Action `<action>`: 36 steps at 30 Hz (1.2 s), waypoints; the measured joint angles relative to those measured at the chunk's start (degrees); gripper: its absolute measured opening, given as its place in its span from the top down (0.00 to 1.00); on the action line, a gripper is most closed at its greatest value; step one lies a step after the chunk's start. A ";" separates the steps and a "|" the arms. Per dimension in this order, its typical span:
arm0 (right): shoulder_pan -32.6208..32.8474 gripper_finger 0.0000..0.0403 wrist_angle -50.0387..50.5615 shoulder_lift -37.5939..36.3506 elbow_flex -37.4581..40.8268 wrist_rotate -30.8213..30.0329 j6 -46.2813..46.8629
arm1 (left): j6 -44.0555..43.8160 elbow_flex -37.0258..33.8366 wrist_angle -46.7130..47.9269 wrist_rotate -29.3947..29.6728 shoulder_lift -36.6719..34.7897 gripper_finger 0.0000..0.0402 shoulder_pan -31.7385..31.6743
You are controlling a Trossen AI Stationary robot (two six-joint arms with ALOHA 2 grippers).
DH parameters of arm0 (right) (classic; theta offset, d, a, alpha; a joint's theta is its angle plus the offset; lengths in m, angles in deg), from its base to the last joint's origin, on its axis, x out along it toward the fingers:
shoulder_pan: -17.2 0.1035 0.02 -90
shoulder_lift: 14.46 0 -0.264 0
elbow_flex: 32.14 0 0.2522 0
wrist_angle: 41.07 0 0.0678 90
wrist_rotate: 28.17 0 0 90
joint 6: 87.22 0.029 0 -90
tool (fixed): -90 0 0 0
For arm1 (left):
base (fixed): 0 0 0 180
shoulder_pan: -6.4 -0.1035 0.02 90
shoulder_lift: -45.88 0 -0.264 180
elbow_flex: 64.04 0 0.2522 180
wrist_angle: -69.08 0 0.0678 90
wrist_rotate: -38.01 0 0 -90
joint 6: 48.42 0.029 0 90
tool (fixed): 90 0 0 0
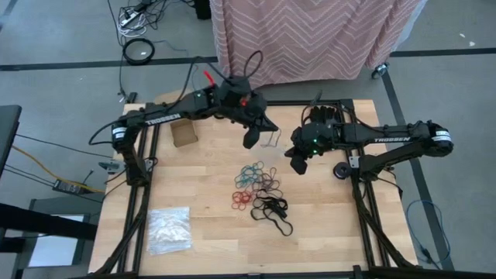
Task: Sort rubber bands
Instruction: Put the blue rubber band into the transparent zip bag
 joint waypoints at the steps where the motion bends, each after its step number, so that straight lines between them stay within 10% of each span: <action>1: 0.19 1.00 0.06 0.01 0.00 0.00 0.03 | 0.20 0.00 0.03 0.07 0.02 1.00 -0.07; 36: 0.55 1.00 0.28 0.00 0.00 -0.10 0.46 | 4.72 2.09 4.86 1.32 0.02 1.00 -2.81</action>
